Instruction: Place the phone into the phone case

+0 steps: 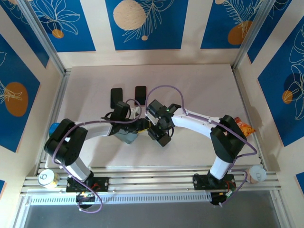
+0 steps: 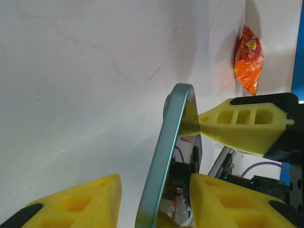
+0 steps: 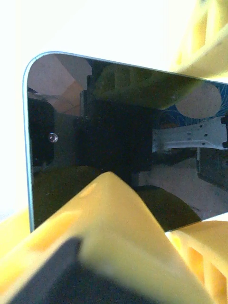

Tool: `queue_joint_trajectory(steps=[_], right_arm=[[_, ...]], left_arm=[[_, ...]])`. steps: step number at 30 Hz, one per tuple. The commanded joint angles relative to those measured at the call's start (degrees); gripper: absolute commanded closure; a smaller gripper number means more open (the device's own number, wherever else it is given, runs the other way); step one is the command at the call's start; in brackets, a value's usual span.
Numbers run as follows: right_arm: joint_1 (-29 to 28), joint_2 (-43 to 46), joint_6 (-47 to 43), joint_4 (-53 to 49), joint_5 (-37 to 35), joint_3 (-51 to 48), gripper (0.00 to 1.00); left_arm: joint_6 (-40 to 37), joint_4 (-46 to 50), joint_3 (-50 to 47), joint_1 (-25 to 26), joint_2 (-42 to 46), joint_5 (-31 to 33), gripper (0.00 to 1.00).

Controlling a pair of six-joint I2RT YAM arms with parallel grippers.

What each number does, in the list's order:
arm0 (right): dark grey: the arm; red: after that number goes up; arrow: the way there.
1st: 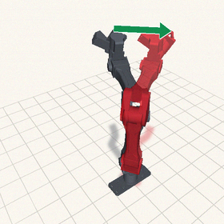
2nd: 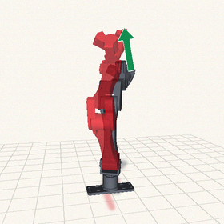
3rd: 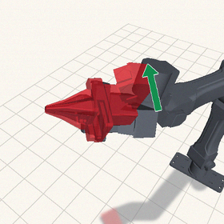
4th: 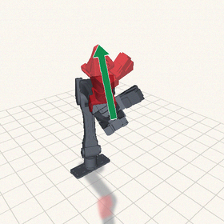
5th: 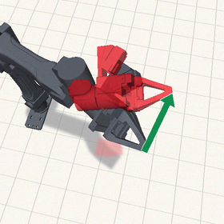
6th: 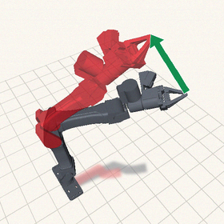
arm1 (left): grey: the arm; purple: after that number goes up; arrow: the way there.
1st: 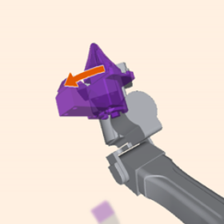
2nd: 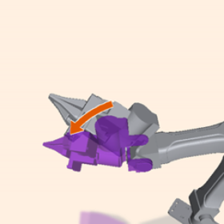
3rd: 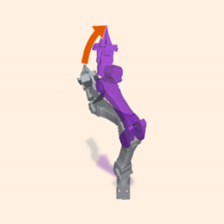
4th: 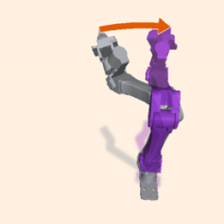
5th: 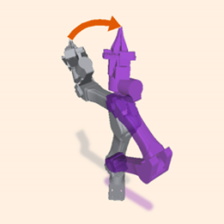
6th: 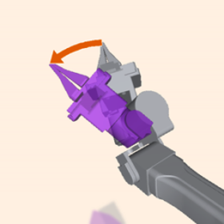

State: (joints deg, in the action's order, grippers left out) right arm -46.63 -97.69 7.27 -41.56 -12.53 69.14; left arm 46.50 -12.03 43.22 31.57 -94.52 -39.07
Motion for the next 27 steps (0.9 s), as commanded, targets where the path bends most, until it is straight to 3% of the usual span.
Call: queue_joint_trajectory(steps=[1,12,21,24,26,27], right_arm=[[0.1,0.8,-0.9,-0.3,1.7,2.4,0.44],[0.2,0.7,-0.9,-0.6,1.6,3.1,0.44],[0.8,1.2,-0.9,-0.2,2.5,2.8,0.45],[1.2,1.1,-0.8,0.0,2.7,2.5,0.45],[1.5,1.6,-0.6,0.2,3.7,1.9,0.39],[1.7,1.9,-0.3,0.4,4.3,1.4,0.29]], left_arm=[[0.7,-2.9,1.8,0.8,-1.6,-2.5,0.59],[1.2,-3.9,3.1,1.5,-3.7,-3.0,0.71],[1.8,-5.1,3.6,1.7,-4.7,-3.2,1.00],[1.9,-5.1,3.6,1.8,-4.5,-2.6,1.00],[2.3,-5.4,3.5,1.8,-3.9,-2.1,1.00],[2.4,-5.8,3.3,1.8,-3.6,-1.6,1.00]])
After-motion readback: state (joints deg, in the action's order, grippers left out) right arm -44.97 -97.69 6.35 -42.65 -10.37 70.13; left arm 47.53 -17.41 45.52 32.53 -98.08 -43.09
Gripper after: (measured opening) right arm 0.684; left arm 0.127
